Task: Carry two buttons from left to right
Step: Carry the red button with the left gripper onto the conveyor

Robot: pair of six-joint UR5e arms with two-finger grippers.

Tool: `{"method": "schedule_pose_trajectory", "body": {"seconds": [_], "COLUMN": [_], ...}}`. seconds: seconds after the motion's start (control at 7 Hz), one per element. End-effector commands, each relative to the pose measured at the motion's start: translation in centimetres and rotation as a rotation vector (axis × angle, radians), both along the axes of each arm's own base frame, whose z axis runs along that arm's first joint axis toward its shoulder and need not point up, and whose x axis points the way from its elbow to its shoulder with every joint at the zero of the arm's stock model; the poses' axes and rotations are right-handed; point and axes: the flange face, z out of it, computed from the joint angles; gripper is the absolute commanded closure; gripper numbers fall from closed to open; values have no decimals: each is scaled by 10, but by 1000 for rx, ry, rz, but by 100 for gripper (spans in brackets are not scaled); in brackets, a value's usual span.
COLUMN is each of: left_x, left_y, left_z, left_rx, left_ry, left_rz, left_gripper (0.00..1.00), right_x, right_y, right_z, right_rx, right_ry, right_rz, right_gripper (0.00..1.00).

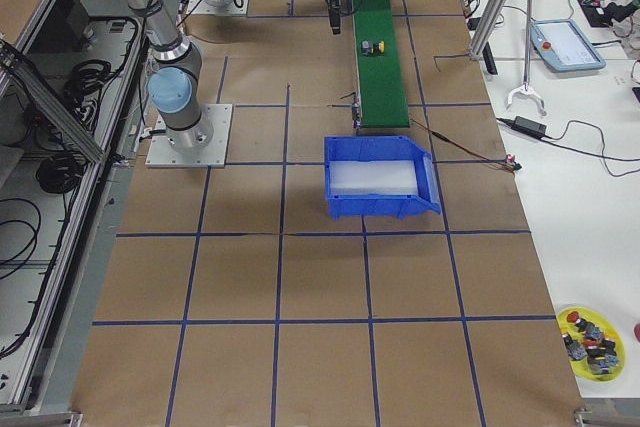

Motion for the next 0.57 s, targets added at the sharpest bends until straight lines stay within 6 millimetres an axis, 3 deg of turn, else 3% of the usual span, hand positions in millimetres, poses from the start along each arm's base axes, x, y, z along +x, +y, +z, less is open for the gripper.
{"method": "schedule_pose_trajectory", "body": {"seconds": [0.0, 0.29, 0.43], "left_x": [7, 3, -3], "left_y": [-7, -9, 0], "left_z": [19, 60, 96], "left_rx": [-34, -46, 8], "left_ry": [-5, -9, -2], "left_rz": [8, -1, -8], "left_gripper": [0, 0, 0], "right_x": [0, 0, 0], "right_y": [0, 0, 1], "right_z": [-1, -1, -3], "right_rx": [3, 6, 17], "right_ry": [0, 0, 2], "right_rz": [-2, 0, 1], "right_gripper": [0, 0, 0]}}
